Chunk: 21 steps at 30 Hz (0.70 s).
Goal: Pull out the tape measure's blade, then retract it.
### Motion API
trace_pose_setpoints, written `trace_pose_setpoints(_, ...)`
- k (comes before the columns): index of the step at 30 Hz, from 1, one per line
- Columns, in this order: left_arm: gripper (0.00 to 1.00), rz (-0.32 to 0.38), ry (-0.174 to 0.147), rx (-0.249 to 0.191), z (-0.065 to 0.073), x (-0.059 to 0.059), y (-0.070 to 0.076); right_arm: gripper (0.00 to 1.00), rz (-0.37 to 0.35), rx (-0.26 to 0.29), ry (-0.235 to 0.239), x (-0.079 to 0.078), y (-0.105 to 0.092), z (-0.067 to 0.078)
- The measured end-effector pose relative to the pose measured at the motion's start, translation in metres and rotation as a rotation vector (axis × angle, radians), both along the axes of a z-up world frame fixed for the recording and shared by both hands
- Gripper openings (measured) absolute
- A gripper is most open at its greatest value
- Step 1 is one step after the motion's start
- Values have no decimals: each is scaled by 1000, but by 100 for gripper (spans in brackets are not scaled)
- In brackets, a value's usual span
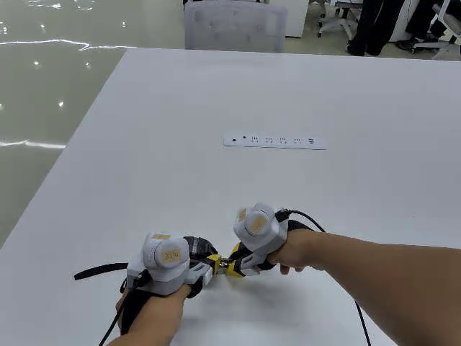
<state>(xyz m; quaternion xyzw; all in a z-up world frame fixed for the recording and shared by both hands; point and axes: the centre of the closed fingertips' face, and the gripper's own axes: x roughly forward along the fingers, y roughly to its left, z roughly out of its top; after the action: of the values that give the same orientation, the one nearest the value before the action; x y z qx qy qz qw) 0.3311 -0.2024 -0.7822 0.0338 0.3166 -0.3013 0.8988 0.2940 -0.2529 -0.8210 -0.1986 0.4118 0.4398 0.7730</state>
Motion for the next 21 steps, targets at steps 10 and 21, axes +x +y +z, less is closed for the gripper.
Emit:
trace_pose_setpoints(10, 57, 2, 0, -2, 0, 0, 0, 14, 4, 9, 2, 2, 6, 0)
trace_pose_setpoints(21, 57, 6, 1, -2, 0, 0, 1, 14, 4, 7, -5, 5, 12, 0)
